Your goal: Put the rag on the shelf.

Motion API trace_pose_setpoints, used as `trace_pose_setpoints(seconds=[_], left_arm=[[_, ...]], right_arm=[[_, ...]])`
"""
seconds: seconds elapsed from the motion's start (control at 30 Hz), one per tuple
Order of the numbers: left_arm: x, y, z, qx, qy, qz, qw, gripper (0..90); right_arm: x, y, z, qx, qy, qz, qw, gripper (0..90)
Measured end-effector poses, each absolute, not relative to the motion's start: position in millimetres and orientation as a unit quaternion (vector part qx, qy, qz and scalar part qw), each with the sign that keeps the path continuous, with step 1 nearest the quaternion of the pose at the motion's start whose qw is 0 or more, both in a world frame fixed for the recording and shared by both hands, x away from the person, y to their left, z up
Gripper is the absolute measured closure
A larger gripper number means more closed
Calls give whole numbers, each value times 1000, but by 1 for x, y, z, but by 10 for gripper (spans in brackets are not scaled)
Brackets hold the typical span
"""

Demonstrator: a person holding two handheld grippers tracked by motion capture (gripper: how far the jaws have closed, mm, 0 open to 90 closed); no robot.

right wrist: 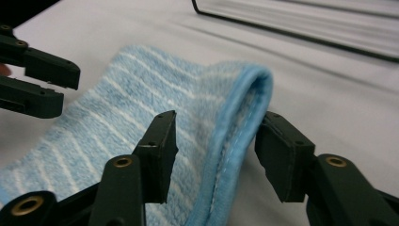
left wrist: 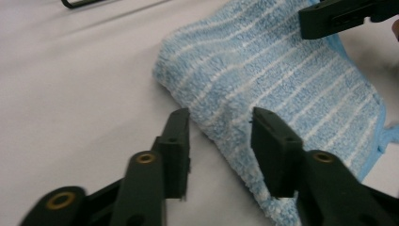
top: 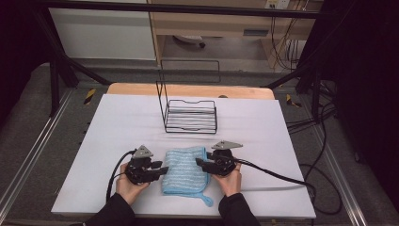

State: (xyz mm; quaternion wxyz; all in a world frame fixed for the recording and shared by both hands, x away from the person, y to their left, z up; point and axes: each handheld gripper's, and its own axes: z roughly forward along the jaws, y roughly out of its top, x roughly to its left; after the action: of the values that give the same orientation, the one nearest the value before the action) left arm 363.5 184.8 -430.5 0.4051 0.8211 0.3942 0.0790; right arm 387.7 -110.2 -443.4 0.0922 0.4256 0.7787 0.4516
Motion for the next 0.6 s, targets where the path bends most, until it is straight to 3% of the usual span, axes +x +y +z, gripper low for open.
trace_pose_setpoints(seconds=[0.13, 0.17, 0.3, 0.6], left_arm=[[368, 188, -425, 820, 393, 84, 408, 425], [369, 189, -423, 820, 392, 87, 408, 378], [375, 192, -417, 818, 391, 88, 413, 312], [400, 178, -414, 817, 398, 97, 405, 153]], right_arm=[[391, -116, -432, 412, 775, 468, 98, 334], [394, -120, -427, 402, 778, 471, 105, 252], [397, -125, -420, 390, 782, 475, 102, 157], [395, -148, -411, 373, 782, 490, 96, 41]])
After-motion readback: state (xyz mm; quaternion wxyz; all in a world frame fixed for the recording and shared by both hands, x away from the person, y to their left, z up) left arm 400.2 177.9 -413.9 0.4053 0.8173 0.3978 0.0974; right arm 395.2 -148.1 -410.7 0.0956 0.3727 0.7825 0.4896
